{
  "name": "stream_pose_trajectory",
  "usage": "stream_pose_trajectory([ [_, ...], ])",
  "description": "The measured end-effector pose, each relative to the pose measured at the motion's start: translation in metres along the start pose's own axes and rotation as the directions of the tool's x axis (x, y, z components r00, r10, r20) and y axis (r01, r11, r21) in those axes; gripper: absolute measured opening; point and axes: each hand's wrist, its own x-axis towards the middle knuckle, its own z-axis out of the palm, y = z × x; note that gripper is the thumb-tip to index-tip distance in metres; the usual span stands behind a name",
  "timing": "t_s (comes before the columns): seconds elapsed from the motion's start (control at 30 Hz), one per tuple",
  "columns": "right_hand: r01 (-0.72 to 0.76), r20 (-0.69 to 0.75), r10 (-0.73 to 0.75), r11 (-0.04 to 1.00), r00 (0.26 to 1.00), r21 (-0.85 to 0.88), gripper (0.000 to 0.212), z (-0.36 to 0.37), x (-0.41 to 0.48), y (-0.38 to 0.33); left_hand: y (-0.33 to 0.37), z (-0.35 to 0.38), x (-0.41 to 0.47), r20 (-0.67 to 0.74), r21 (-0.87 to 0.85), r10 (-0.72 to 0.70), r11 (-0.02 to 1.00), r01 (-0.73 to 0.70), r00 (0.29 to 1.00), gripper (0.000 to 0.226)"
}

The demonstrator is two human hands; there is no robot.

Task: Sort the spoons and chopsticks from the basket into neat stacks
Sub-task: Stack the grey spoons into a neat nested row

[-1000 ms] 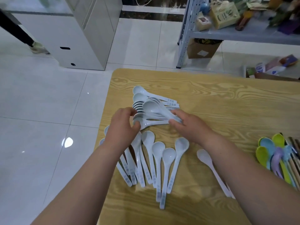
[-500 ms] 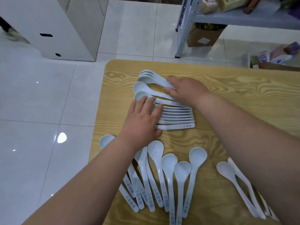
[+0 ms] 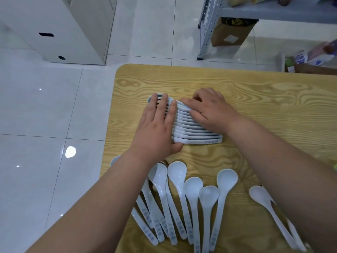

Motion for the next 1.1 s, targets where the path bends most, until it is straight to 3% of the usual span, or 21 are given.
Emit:
stream_pose_trajectory([
  [0.13, 0.005, -0.038, -0.006, 1.0, 0.999, -0.003, 0.054, 0.006, -0.009, 0.008, -0.002, 0.003, -0.002, -0.067, 0.043, 0.068, 0.997, -0.065, 0.995, 0.105],
  [0.3, 0.042, 0.019, -0.041, 0.998, 0.999, -0.043, 0.06, 0.005, -0.014, 0.01, -0.005, -0.003, 0.0, -0.028, 0.011, 0.053, 0.999, -0.053, 0.998, 0.116],
  [0.43, 0.005, 0.064, -0.006, 1.0, 0.998, 0.007, 0.092, 0.005, -0.031, -0.001, -0.005, -0.002, 0.001, 0.005, -0.041, 0.022, 0.999, -0.022, 1.0, 0.121],
  [0.53, 0.002, 0.037, 0.0, 0.998, 0.999, -0.063, 0.113, 0.018, -0.048, -0.011, -0.005, -0.001, 0.0, 0.001, -0.045, 0.014, 0.999, -0.014, 1.0, 0.12],
  [0.77, -0.086, -0.068, 0.085, 0.996, 0.994, -0.008, 0.124, 0.035, -0.052, -0.009, -0.003, 0.001, -0.003, -0.02, -0.023, -0.004, 1.0, 0.004, 1.0, 0.119],
  [0.9, -0.016, -0.117, 0.012, 0.999, 0.993, -0.031, 0.119, 0.038, -0.05, -0.009, -0.004, 0.003, -0.005, -0.025, -0.038, -0.023, 0.999, 0.022, 0.999, 0.119],
  [1.1, -0.026, -0.07, 0.025, 0.999, 0.997, -0.022, 0.126, 0.038, -0.049, -0.007, -0.003, 0.002, -0.006, -0.02, -0.04, -0.037, 0.999, 0.036, 0.999, 0.118],
])
